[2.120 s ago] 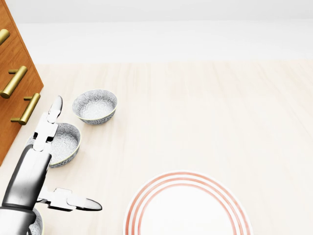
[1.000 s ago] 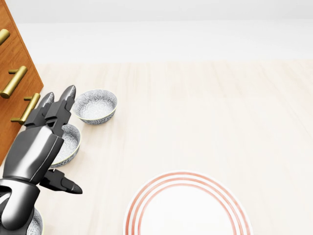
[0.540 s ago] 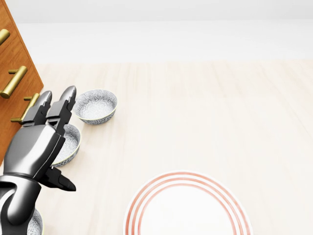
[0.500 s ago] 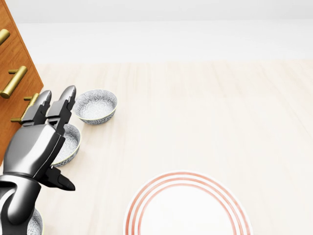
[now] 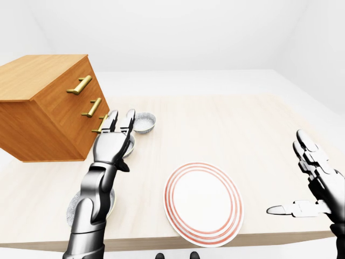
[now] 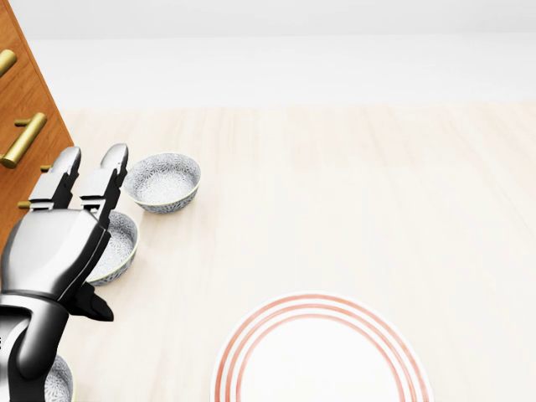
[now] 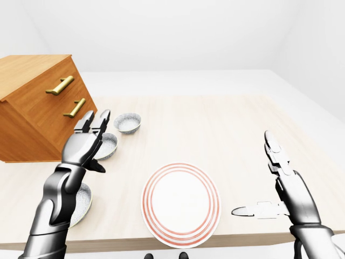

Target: Put the bowl in the middle on the plate.

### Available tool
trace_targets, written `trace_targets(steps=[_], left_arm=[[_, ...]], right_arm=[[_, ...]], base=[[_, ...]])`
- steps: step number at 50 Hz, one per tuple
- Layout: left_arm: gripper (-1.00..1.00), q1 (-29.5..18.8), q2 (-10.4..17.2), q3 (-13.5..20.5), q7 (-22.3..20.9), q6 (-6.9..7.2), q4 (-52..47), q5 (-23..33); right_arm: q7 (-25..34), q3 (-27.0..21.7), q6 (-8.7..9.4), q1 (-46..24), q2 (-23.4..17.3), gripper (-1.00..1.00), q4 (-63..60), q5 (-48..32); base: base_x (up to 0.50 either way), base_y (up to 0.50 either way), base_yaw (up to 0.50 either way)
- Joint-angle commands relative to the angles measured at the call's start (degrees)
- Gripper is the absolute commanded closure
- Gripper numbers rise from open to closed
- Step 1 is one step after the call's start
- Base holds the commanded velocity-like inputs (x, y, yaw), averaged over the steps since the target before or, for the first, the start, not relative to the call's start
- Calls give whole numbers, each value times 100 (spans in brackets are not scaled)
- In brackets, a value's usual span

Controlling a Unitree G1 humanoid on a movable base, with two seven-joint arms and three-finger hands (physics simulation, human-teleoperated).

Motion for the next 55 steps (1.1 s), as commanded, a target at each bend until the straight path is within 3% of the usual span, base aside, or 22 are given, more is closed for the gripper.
trace_targets(steps=[1,12,37,55], left_arm=[[-100,27,39,-34,43,0,32,371],[-100,52,9,-28,-159,0,112,320],[-100,155,-5,-20,-72,0,194,313],[-100,-58,101,-63,251,0,787,393]], right_arm=[[0,5,0,-1,0,-100,4,-6],[0,-9,0,4,7,-100,-56,-8],[0,-13,0,14,19,-100,-39,-7],[0,-24,0,-1,22,-100,-78,-10]], base=[[0,0,0],[0,0,0],[0,0,0],[0,0,0]])
